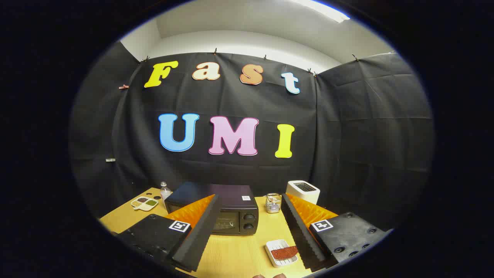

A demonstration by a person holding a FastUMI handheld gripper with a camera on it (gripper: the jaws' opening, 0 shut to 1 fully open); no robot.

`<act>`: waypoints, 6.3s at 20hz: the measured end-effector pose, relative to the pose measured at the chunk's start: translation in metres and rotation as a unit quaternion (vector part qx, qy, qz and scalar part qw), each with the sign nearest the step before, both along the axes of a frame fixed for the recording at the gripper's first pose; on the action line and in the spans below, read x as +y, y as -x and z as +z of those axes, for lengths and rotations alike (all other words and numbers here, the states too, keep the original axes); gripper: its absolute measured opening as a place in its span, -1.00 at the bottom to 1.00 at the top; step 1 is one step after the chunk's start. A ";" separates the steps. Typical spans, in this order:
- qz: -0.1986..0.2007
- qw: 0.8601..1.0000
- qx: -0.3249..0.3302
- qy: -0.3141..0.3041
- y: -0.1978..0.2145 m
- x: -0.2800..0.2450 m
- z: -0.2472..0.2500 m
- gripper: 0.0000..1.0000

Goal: Open the toaster oven, put the food inside, and close the toaster oven door.

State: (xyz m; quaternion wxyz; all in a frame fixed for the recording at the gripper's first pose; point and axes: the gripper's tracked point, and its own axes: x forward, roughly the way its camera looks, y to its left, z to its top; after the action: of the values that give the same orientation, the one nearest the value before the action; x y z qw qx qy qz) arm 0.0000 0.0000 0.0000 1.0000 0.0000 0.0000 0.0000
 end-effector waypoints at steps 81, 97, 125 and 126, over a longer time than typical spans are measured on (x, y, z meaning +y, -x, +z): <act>0.101 0.947 0.305 0.032 -0.013 0.109 -0.251 0.97; 0.061 0.970 0.233 0.012 -0.057 -0.080 -0.162 0.96; 0.115 0.834 0.479 -0.249 -0.059 -0.166 -0.310 -0.41; 0.114 0.827 0.487 -0.257 -0.056 -0.167 -0.312 -0.42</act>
State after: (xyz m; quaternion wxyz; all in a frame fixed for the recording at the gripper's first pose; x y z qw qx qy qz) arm 0.0565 -0.1665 -0.3122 0.8270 0.2574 0.4867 0.1142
